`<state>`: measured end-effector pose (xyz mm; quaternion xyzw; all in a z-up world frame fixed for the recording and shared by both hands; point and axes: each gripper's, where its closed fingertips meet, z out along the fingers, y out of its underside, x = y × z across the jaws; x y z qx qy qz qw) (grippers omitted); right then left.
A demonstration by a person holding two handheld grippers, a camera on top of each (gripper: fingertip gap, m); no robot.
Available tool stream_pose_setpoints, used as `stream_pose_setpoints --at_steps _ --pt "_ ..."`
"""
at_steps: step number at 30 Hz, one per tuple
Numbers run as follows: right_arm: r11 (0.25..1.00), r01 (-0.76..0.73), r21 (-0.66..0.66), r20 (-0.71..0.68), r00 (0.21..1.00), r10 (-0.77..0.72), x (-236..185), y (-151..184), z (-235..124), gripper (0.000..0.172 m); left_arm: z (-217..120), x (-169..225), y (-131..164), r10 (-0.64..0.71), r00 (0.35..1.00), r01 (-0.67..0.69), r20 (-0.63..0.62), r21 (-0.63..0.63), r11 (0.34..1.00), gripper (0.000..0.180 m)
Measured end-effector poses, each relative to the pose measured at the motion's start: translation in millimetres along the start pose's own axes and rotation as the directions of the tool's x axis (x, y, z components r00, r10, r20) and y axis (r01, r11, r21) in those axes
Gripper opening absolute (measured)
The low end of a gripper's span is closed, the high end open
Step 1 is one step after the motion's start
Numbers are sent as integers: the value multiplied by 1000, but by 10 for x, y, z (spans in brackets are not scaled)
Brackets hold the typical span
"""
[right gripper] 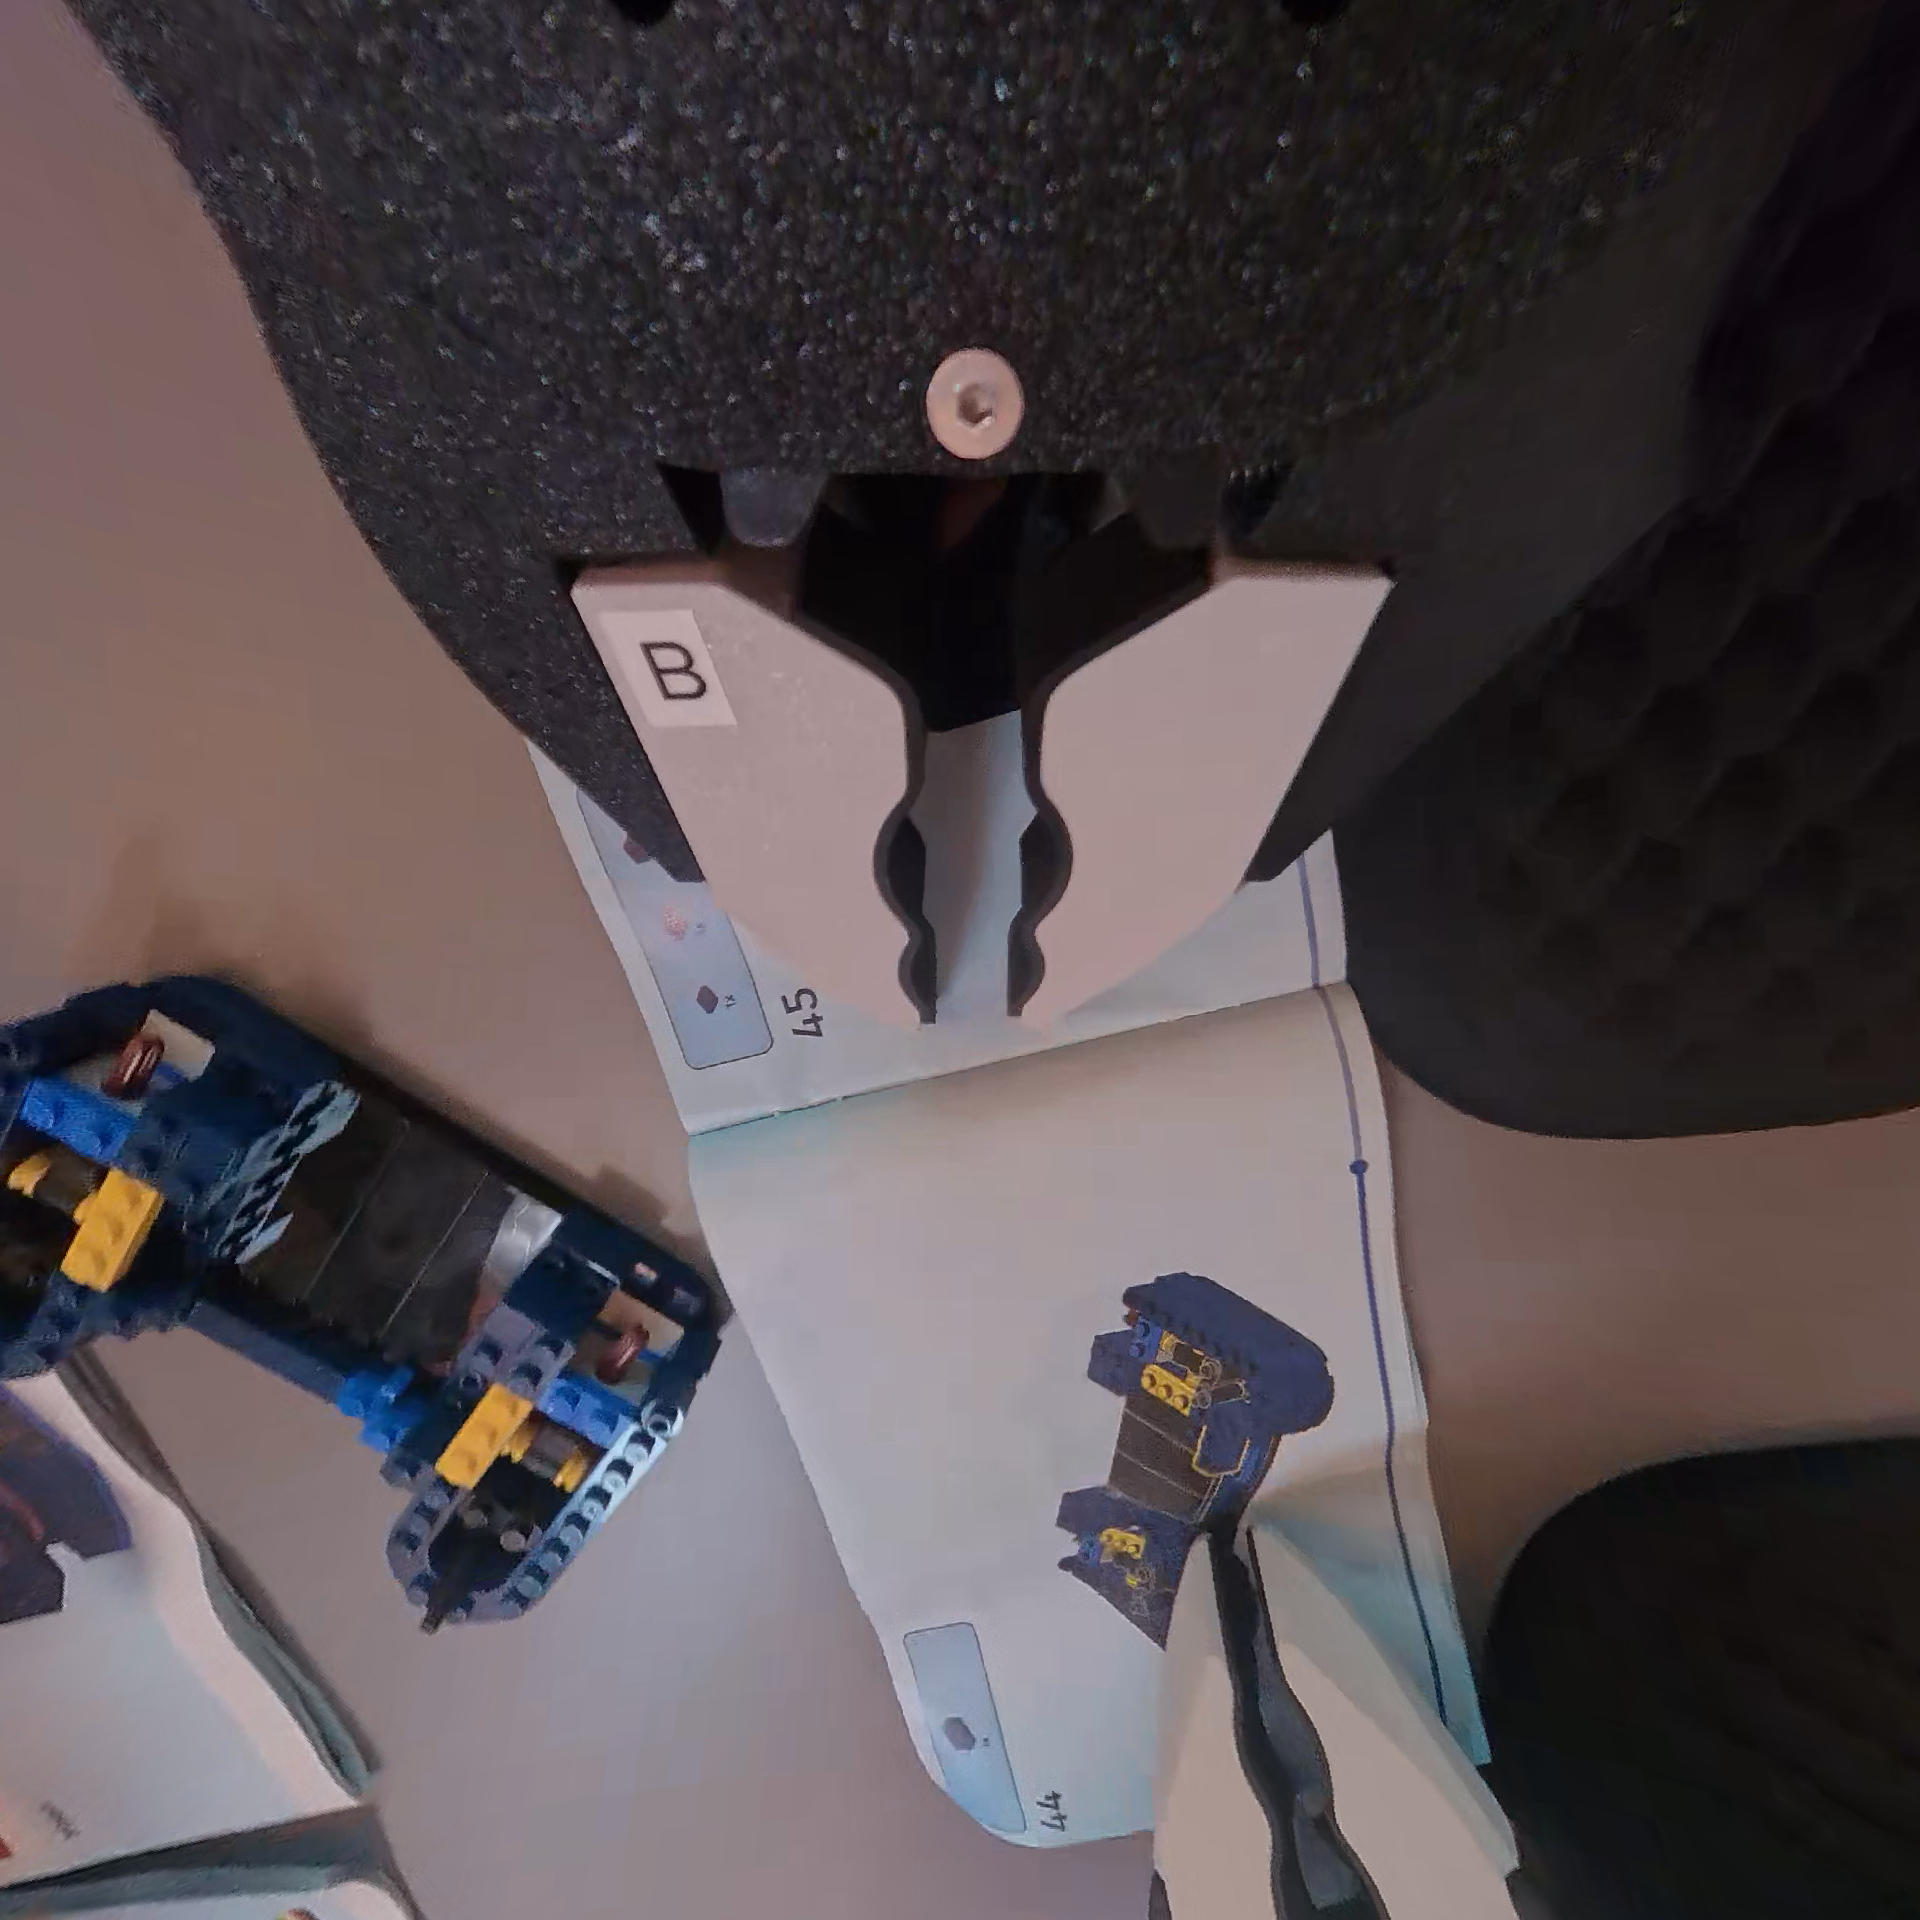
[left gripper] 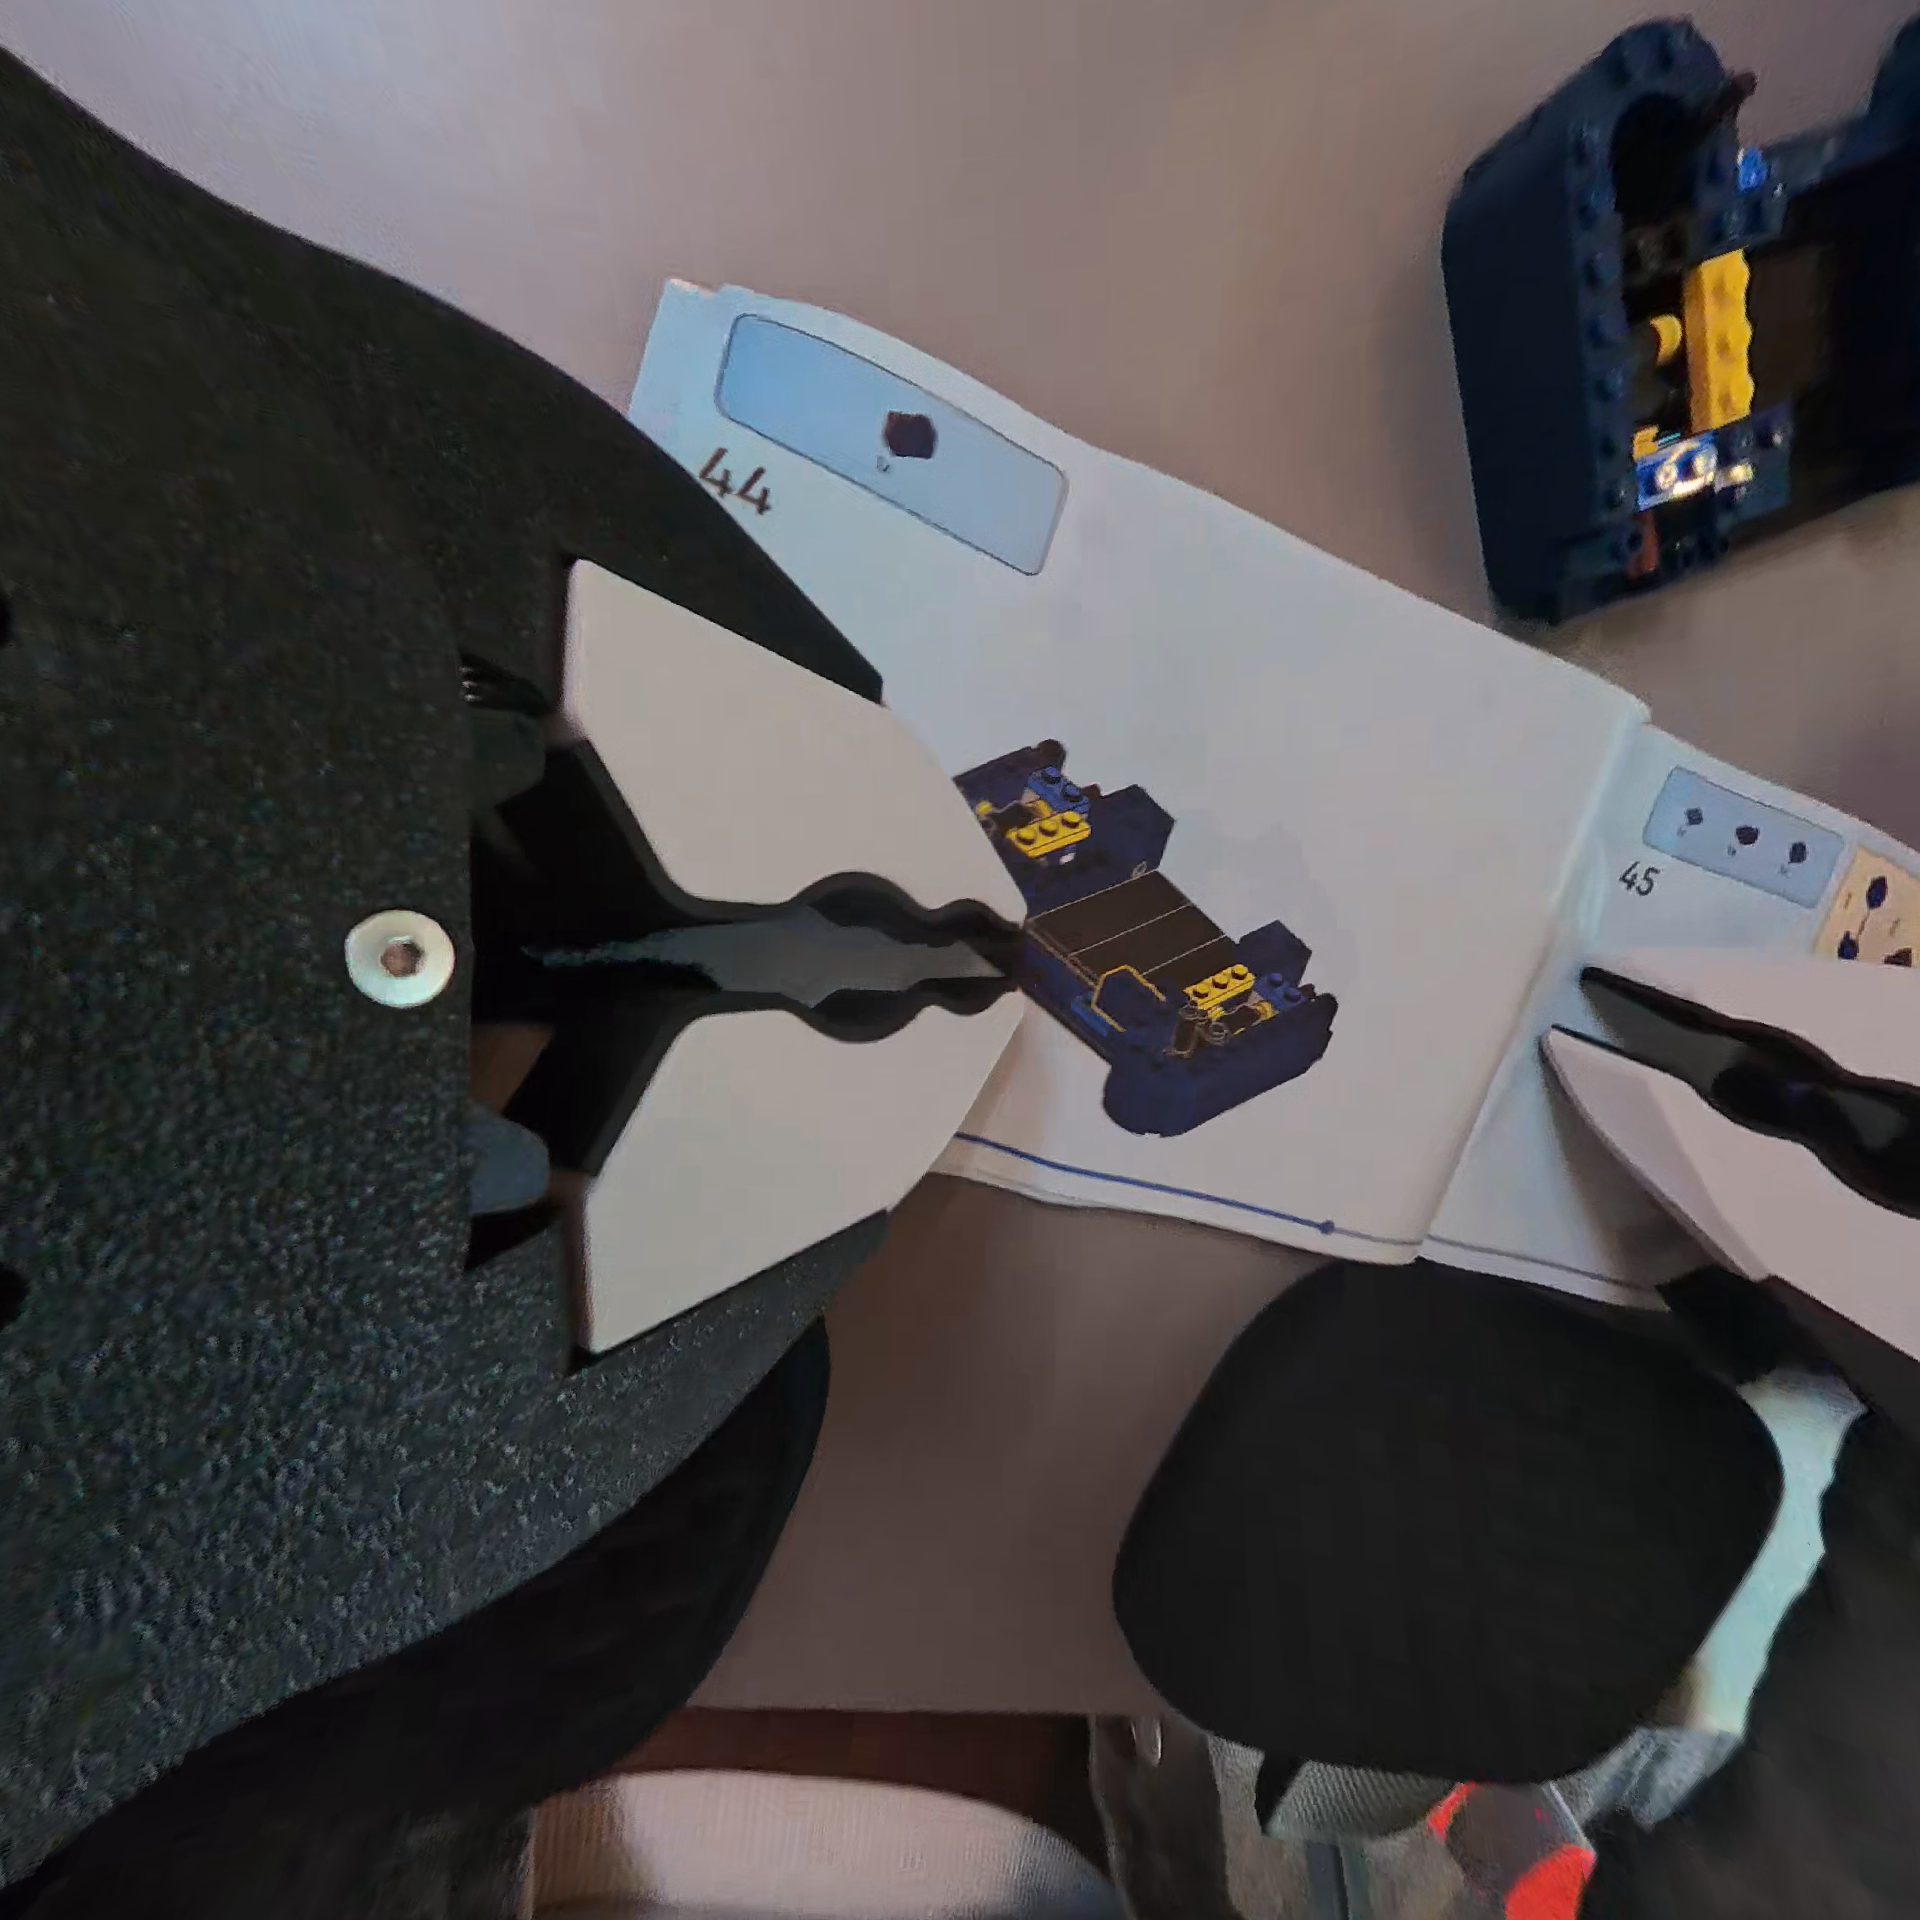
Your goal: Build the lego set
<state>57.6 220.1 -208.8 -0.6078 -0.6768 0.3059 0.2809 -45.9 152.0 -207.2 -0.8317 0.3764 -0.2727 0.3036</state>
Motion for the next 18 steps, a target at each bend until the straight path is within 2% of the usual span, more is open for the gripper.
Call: stream_pose_setpoints --at_steps 2,3,4,5,7,8,10,11,13,15,17,18 --pt "999 -27 -24 59 998 29 -71 34 -59 28 -12 35 5 -37 998 36 -50 -13 999 8" --pt "997 -25 -71 113 993 33 -132 49 -99 42 -34 58 10 -73 994 70 -80 -37 997 8" --pt "992 -18 -129 121 992 34 -114 57 -141 49 -75 82 -17 -96 990 90 -107 -54 994 9" --pt "987 -25 -160 67 997 36 5 26 -172 56 -135 86 -110 -91 988 87 -125 -34 996 9" --pt "991 -66 -116 -2 998 66 234 -158 -204 61 -299 -15 -427 -71 992 79 -105 69 994 11" --pt "990 -108 -86 -11 994 108 333 -236 -189 66 -384 -105 -595 -64 995 73 -75 122 990 13" --pt "973 -214 -87 10 976 216 478 -258 -111 67 -488 -333 -857 -51 999 49 3 207 977 14" --pt "966 -246 -82 38 968 249 498 -270 -64 60 -483 -459 -920 -41 998 30 44 225 974 15" --pt "964 -263 -32 91 960 265 468 -375 15 30 -359 -674 -953 -32 996 13 80 229 973 18" --pt "977 -213 -11 122 969 213 392 -464 99 12 -201 -875 -993 -64 995 41 76 277 960 22" --pt "992 -118 -36 39 992 119 471 -447 173 0 -91 -1084 -1058 -115 991 85 64 349 933 26" --pt "995 -80 -65 3 997 81 523 -405 180 0 -40 -1164 -1066 -130 990 102 54 362 927 31"
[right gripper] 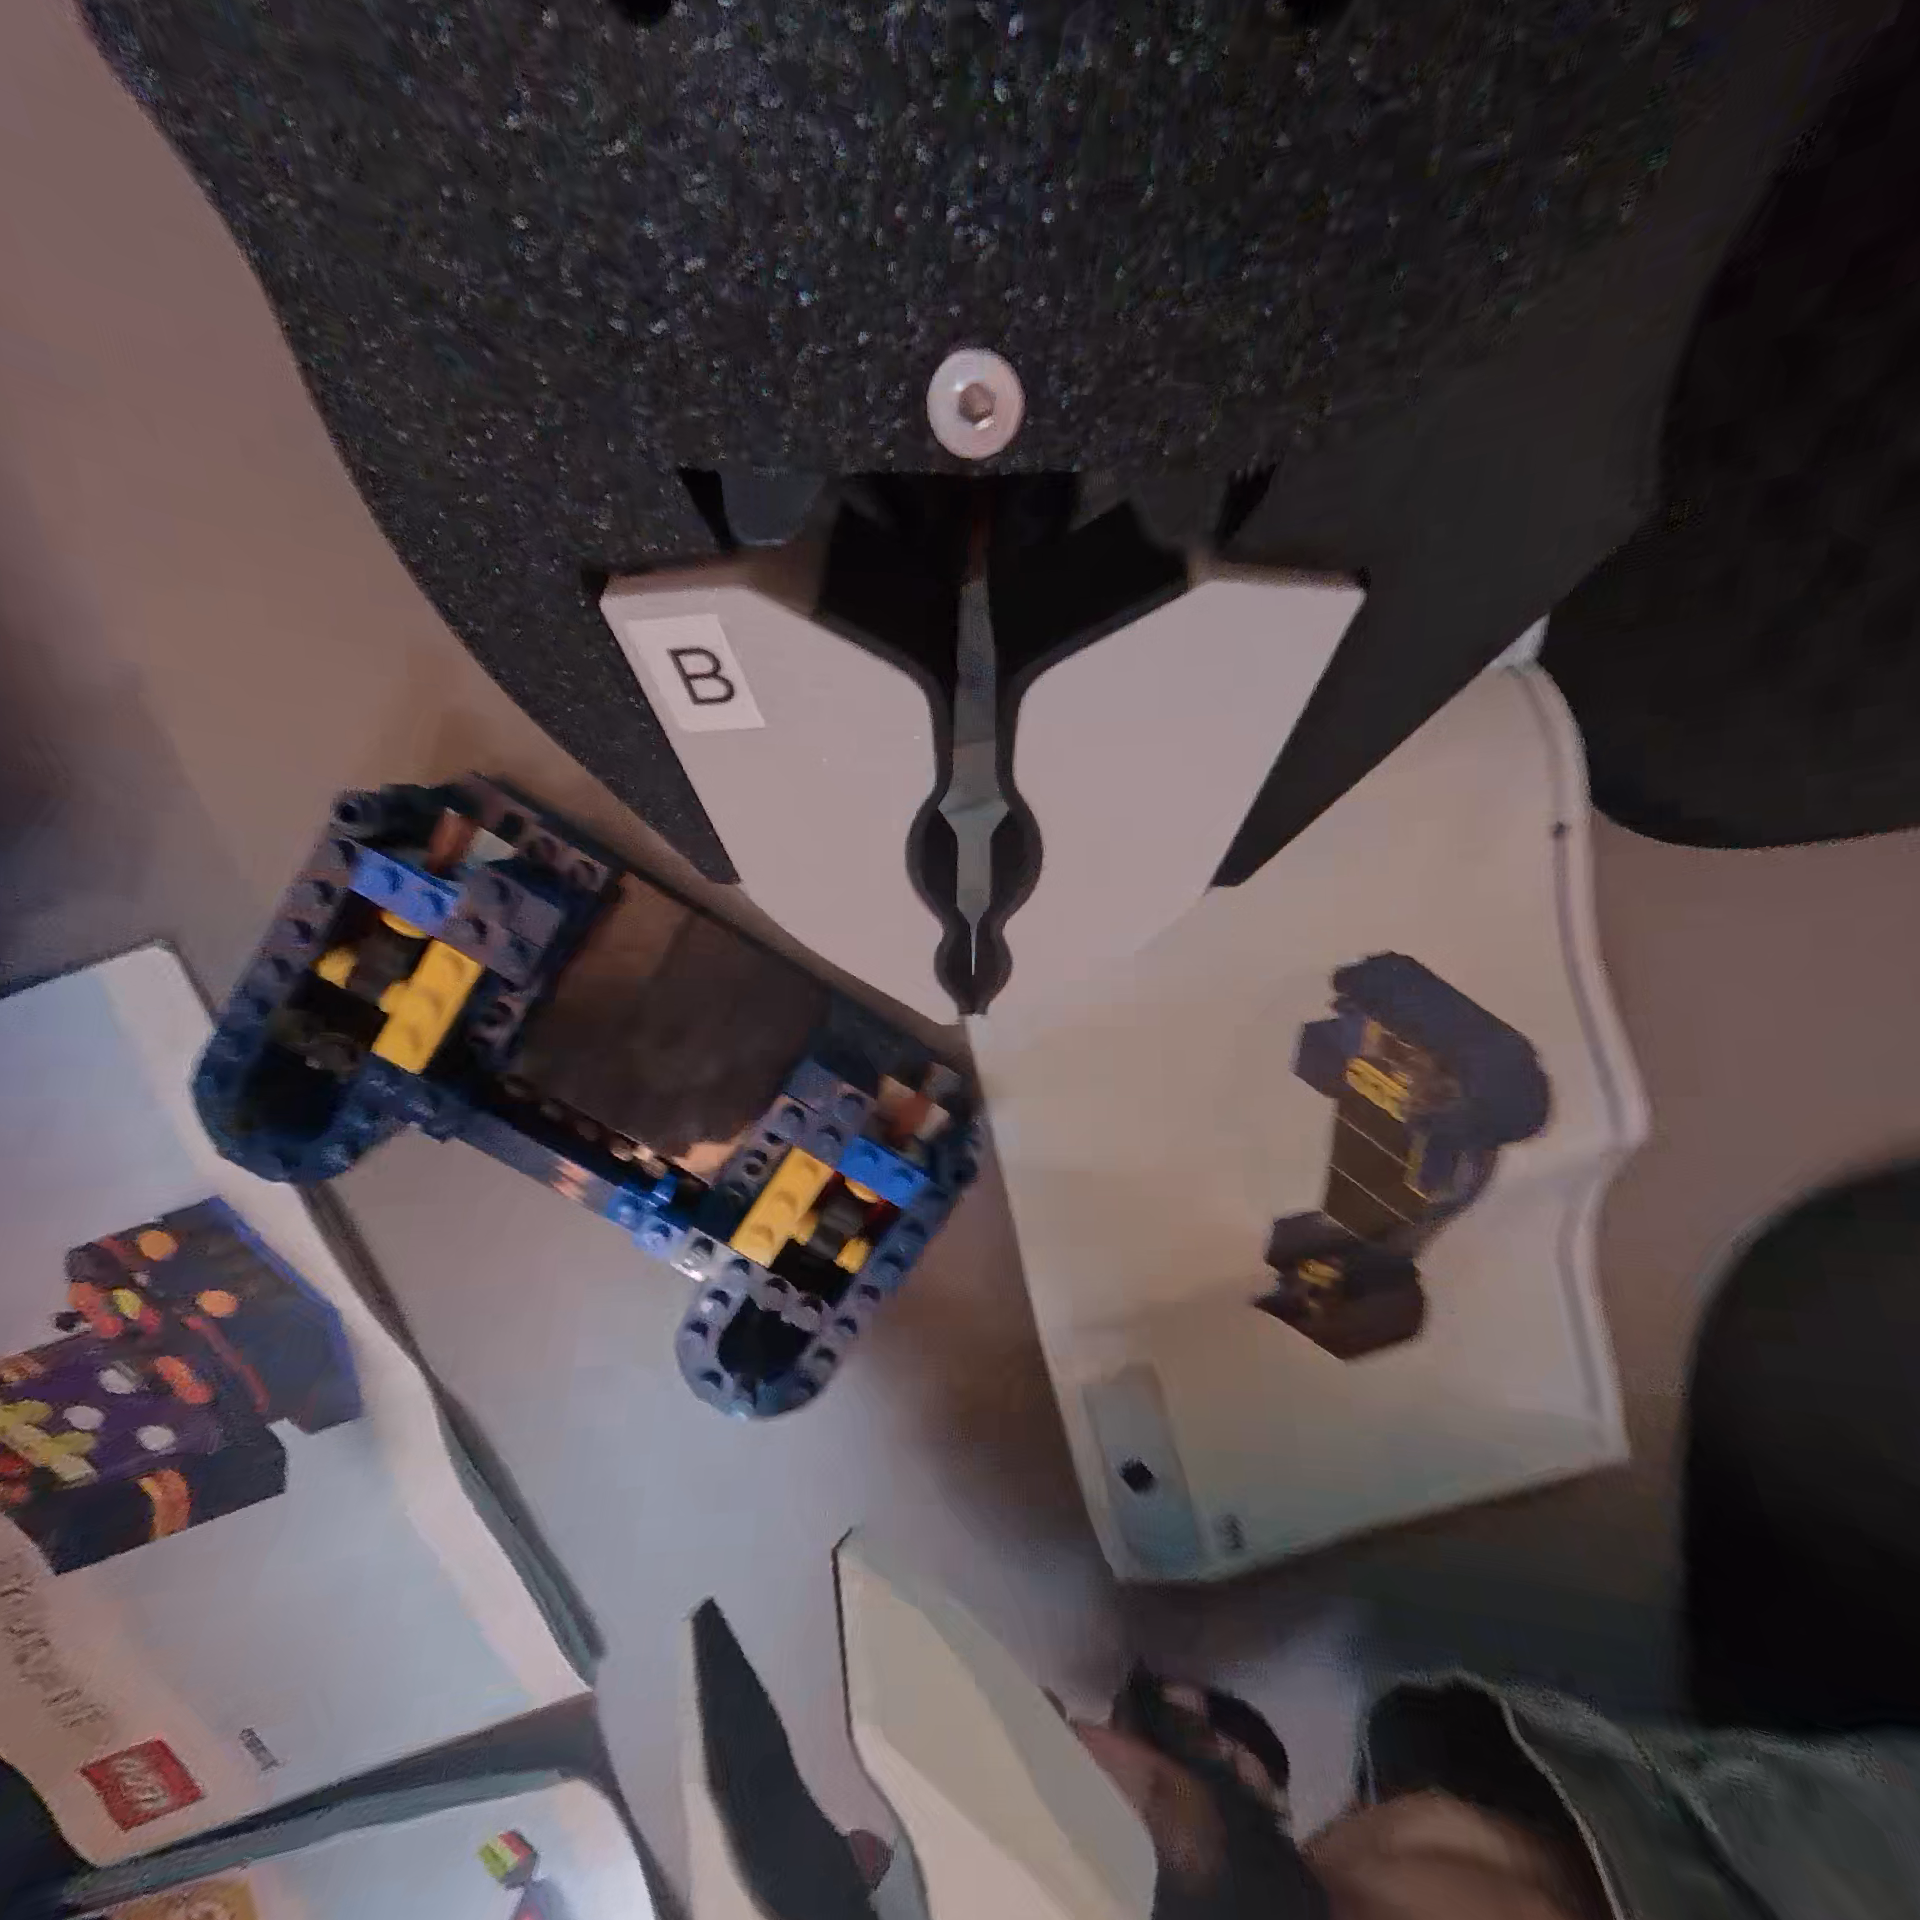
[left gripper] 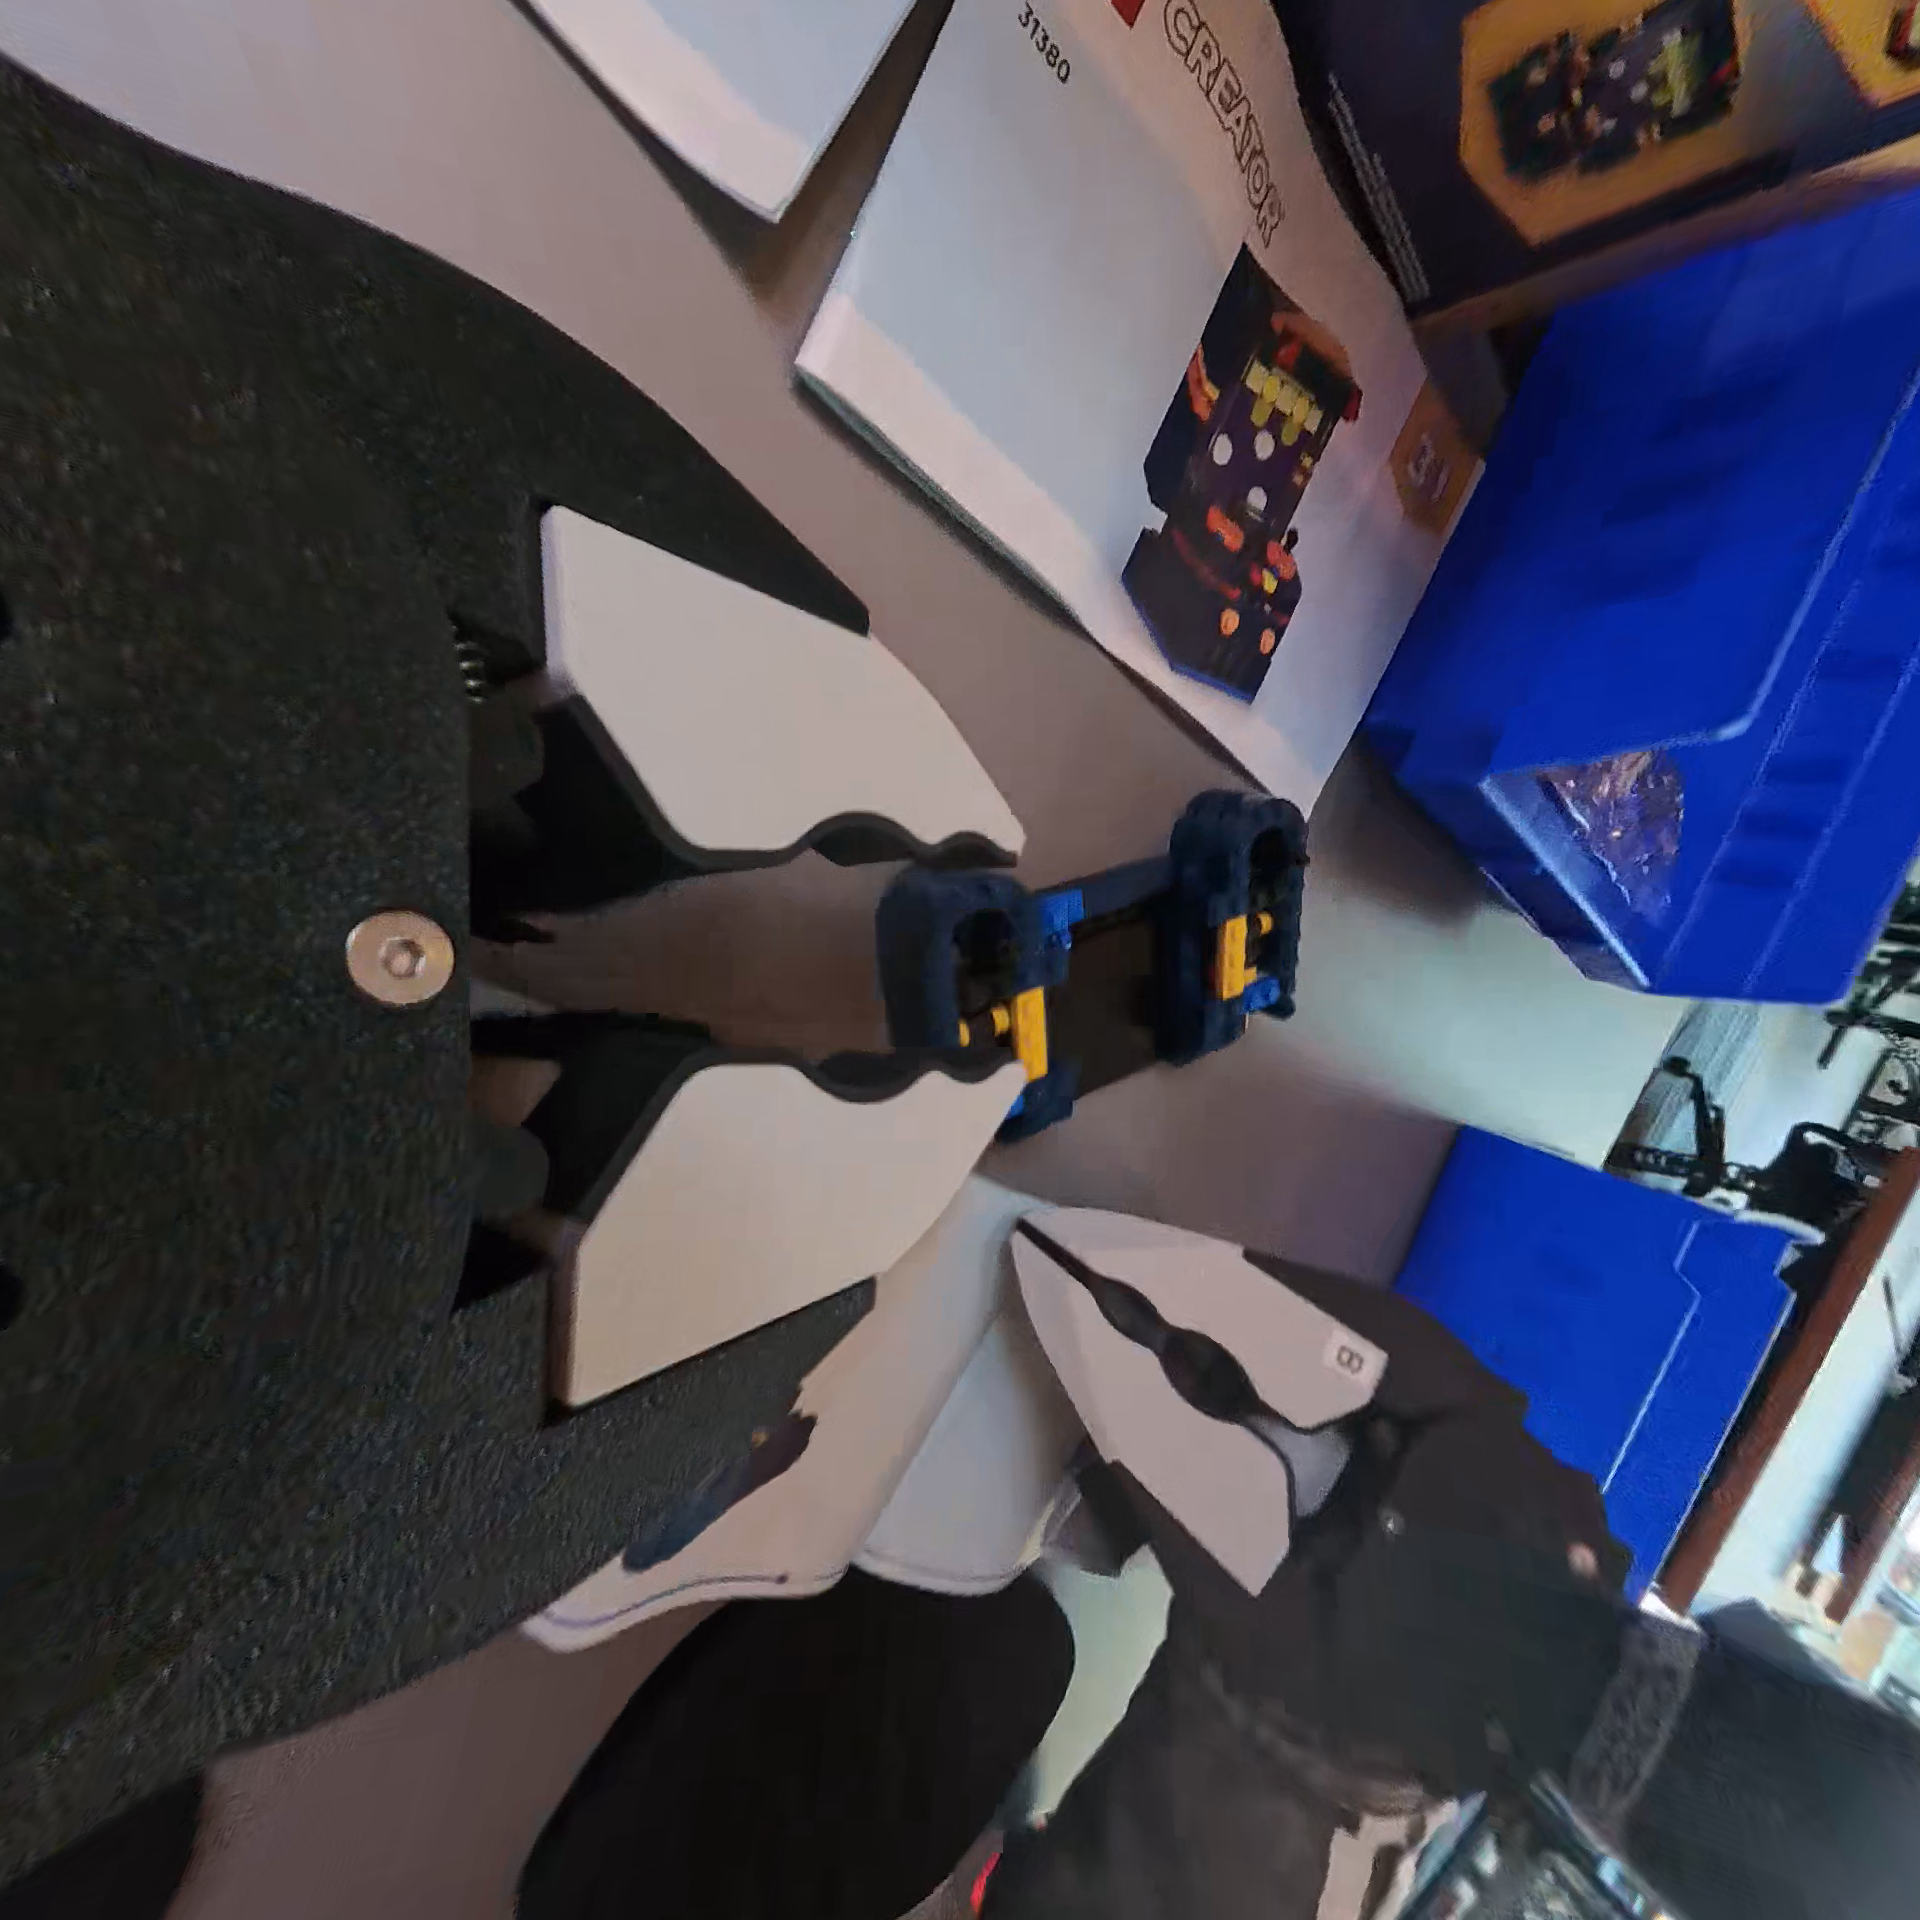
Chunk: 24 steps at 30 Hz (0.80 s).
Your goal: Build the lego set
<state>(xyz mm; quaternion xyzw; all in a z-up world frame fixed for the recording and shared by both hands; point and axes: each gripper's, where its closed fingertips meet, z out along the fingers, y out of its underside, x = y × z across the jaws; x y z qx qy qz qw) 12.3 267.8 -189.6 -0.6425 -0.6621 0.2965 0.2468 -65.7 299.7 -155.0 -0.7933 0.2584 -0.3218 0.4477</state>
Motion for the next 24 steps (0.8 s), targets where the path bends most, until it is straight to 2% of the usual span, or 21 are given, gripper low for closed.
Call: stream_pose_setpoints --at_steps 2,4,6,11,14,17,20,22,24 --pt "998 -11 -58 -46 999 9 132 104 -16 0 67 -91 88 -30 999 30 -12 -43 999 32" --pt "995 -45 -88 -30 999 42 165 182 14 0 57 -125 164 -48 999 48 -2 -75 996 29" --pt "997 -32 -73 -23 999 30 160 170 119 0 -12 -146 119 -34 999 35 22 -27 999 28" --pt "1000 7 14 -49 999 -6 148 -109 395 0 -281 -370 29 87 980 -99 180 60 993 24" --pt "999 54 -9 -64 996 -54 117 -163 428 0 -402 -351 -41 81 983 -105 163 143 984 24" --pt "999 53 -4 18 998 -53 -98 -279 327 0 -491 -321 -44 66 989 -88 132 175 981 23" --pt "983 168 70 241 954 -180 -658 -418 211 0 -597 -316 -36 39 993 -63 112 214 975 17" --pt "960 259 106 257 925 -278 -843 -406 318 0 -657 -284 -52 37 996 -56 81 255 965 15" --pt "951 303 68 241 920 -310 -864 -244 575 0 -692 -266 -72 43 997 -59 63 280 958 11"
